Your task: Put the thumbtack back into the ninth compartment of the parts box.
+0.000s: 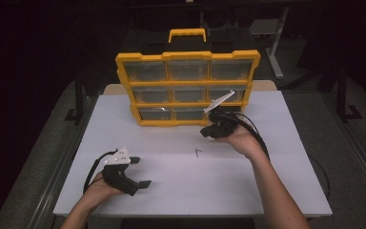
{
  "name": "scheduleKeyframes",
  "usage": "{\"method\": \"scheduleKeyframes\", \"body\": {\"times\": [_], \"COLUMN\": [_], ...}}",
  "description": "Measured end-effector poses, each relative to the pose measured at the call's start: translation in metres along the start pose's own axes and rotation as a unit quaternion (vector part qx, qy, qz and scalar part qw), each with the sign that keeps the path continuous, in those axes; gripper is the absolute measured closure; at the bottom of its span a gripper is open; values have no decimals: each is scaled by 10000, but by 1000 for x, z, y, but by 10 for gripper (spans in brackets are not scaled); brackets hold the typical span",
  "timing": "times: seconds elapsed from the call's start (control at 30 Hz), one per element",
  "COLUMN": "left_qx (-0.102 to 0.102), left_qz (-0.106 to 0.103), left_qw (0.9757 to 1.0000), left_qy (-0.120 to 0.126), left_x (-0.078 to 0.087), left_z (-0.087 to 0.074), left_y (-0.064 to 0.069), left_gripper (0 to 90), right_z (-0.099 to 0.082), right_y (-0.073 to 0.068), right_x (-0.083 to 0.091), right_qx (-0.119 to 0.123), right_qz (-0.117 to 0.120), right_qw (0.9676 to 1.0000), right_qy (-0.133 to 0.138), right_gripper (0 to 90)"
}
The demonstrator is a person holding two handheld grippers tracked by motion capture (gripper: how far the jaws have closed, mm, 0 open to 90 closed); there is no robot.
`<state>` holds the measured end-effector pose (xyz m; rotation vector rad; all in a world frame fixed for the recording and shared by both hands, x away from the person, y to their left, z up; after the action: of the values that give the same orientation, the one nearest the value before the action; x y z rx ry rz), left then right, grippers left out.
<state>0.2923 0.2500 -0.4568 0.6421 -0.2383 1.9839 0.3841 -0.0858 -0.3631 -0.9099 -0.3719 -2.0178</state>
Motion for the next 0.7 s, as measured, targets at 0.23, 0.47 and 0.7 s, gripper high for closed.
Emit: {"method": "scheduleKeyframes", "body": {"times": [0.23,0.47,0.7], "left_qx": [2,9,9], "left_qz": [-7,-18,-22], "left_qw": [10000,10000,10000], "left_qy": [7,10,8], "left_x": [1,1,0], "left_z": [0,0,0], "left_y": [0,0,0], "left_gripper": [6,6,6], "right_z": [-5,-11,-17], "right_y": [-8,-14,-17], "right_x": [-12,-24,-38], "right_qx": [-37,20,25], "right_qz": [30,66,98], "right_qw": [9999,9995,9989], "right_qy": [-147,-313,-468], "right_gripper": [805,783,772]}}
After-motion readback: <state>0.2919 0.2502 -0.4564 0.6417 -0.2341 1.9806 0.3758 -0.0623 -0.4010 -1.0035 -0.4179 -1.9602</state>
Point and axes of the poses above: each handheld gripper's, and its own axes: x roughly backward along the jaws, z roughly out of its top, y roughly to its right, the point moved 1 cm from there along -x, roughly forward along the jaws, and after that the axes turned 5 degrees about y, right-handed, at the moved point
